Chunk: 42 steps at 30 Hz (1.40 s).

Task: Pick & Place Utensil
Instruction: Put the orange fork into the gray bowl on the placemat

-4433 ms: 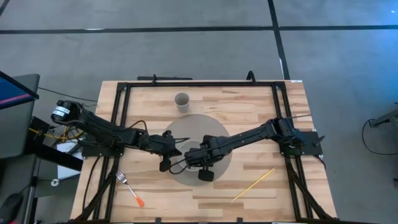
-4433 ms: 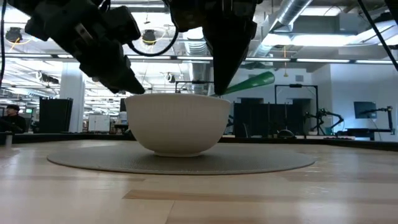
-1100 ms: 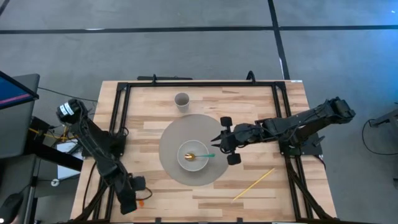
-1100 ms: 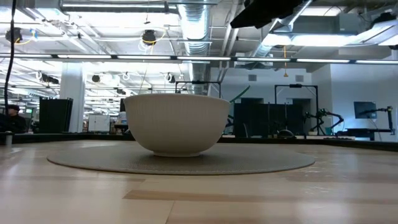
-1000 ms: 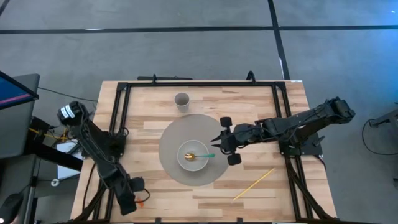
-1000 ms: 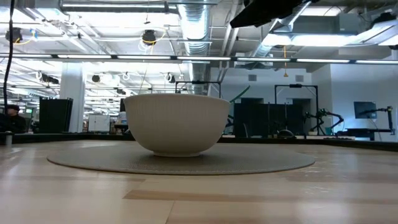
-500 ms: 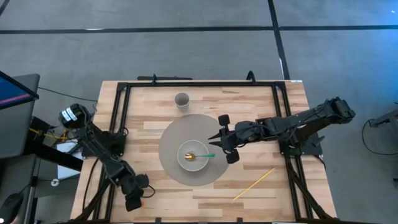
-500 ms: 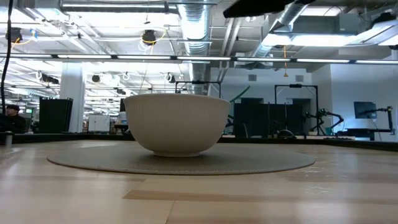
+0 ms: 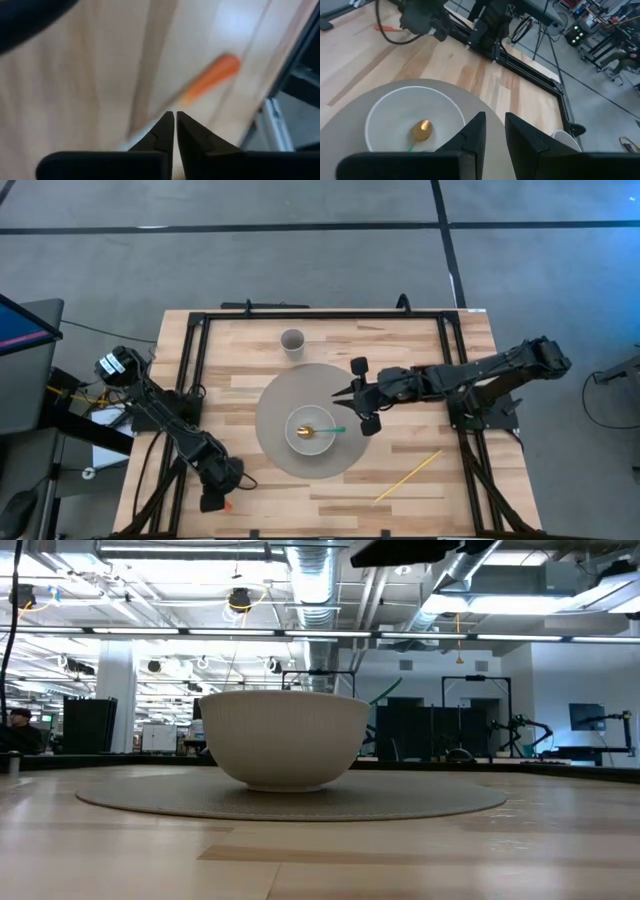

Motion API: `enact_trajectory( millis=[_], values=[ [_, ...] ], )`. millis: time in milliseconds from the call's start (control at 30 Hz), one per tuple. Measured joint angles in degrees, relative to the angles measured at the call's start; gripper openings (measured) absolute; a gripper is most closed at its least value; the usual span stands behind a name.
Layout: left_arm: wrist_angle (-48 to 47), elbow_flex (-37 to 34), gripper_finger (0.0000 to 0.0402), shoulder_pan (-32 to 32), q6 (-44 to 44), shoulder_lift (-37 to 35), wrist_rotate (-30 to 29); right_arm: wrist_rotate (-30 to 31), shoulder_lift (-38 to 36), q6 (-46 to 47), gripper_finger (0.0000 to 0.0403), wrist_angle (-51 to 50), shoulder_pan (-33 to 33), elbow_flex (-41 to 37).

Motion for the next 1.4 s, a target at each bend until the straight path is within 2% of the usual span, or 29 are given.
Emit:
enact_trajectory(
  millis=[133, 267, 400, 467, 600, 700, 933, 1133, 1400],
  values=[
    [-0.1, 0.0, 0.0008, 0.0, 7.1, 0.0, -6.0, 0.0, 0.0, 0.0, 0.0066, -0.1, -0.8, 0.0],
    [-0.7, 0.0, 0.0015, 0.0, 7.6, 0.0, -6.5, 0.0, 0.0, 0.2, 0.0066, -0.1, -0.9, 0.0],
    [-0.7, 0.0, 0.0046, 0.0, 7.6, 0.0, -6.5, 0.0, 0.0, 0.2, 0.0066, -0.1, -0.8, 0.0],
    [-0.7, 0.0, 0.0062, 0.0, 7.6, 0.0, -5.6, 0.0, 0.0, 0.2, 0.0066, -0.1, -0.5, 0.0],
    [-0.8, 0.0, 0.0077, -0.5, 9.3, 0.0, 1.5, 0.0, 0.0, 0.2, 0.0066, -0.2, -0.3, 0.0],
    [-0.9, 0.0, 0.0075, -2.2, 10.1, 0.0, 0.9, 0.0, 0.0, 0.2, 0.0066, -0.2, -0.3, 0.0],
    [-1.6, 0.2, 0.006, -6.2, 13.8, -0.2, -9.7, 0.0, 0.0, 2.5, 0.0066, -0.5, -0.3, 0.0],
    [-2.1, 0.2, 0.0054, -8.8, 14.1, -0.2, -13.8, 0.0, 0.0, 2.6, 0.0066, -0.5, -0.3, 0.0],
    [-2.7, -0.1, 0.0053, -7.0, 19.2, 0.0, -37.4, 0.0, 0.0, 2.6, 0.0066, -0.5, -0.3, 0.0]
  ],
)
